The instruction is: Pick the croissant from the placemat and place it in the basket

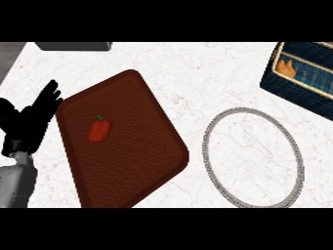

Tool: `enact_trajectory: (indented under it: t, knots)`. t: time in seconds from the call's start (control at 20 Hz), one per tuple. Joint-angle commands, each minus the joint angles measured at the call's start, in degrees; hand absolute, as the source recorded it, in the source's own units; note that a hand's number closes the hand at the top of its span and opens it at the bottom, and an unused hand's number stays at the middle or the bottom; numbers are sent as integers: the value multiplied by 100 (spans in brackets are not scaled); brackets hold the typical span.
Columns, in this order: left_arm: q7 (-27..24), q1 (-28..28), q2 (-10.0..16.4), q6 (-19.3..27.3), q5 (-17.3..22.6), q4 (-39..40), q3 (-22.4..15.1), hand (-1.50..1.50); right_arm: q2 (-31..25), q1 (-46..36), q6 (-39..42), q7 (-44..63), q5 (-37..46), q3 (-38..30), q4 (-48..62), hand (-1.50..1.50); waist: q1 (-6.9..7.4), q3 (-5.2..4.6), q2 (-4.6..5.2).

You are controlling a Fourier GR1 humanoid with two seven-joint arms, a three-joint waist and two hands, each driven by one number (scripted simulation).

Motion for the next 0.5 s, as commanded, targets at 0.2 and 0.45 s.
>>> enact_trajectory:
  t: [0.2,0.45]
  knots:
    - [-242,327,263,-215,136,37,274,0,-367,810,-37,-427,-1421,-1233,-829,-150,-118,1,-38]
    - [-36,-11,239,-127,112,128,253,0,-1197,1443,1515,-75,-2228,-1640,-1382,-150,-199,-3,-45]
